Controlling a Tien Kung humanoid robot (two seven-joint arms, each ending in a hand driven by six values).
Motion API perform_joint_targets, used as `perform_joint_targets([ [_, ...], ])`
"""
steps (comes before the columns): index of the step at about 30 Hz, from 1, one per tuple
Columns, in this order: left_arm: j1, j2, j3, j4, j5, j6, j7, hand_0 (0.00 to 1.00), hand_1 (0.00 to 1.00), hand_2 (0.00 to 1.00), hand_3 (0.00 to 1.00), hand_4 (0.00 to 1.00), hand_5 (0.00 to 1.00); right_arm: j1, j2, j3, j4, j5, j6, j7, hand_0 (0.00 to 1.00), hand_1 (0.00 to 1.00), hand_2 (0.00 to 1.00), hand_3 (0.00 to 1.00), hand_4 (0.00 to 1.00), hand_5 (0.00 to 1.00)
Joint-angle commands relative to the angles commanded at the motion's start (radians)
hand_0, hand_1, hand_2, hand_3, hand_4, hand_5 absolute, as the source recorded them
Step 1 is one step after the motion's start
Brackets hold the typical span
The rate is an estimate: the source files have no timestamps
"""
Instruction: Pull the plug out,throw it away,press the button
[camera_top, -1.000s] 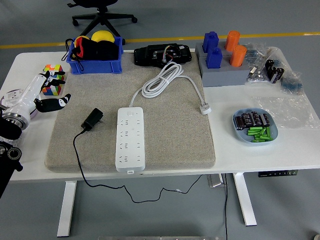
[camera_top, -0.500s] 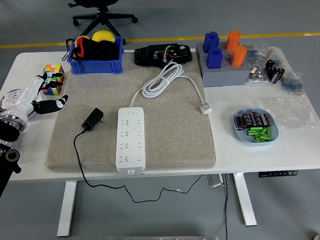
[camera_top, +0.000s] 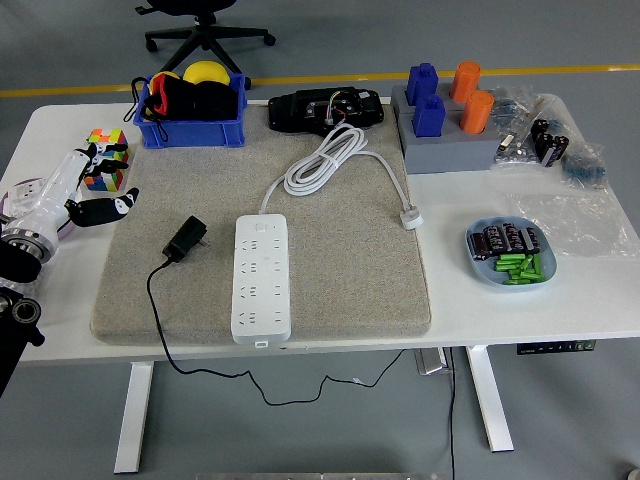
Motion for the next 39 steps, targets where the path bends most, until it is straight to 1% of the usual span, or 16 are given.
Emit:
perform_joint_targets([
  [15, 0.004, 0.000, -0.006, -0.021, 0.006, -0.003, 0.007, 0.779, 0.740, 0.723, 0.814, 0.676, 0.089, 0.004, 0.000, 0.011, 0.000, -0.005, 0.006, -0.003, 0.704, 0.679, 0.664, 0.618, 0.715, 0.490],
  [39, 0.001, 0.001, -0.003, -0.020, 0.002, -0.005, 0.005, 0.773, 0.725, 0.721, 0.812, 0.676, 0.091, 0.004, -0.001, 0.009, 0.000, -0.003, 0.010, -0.004, 0.706, 0.681, 0.665, 0.618, 0.715, 0.491],
])
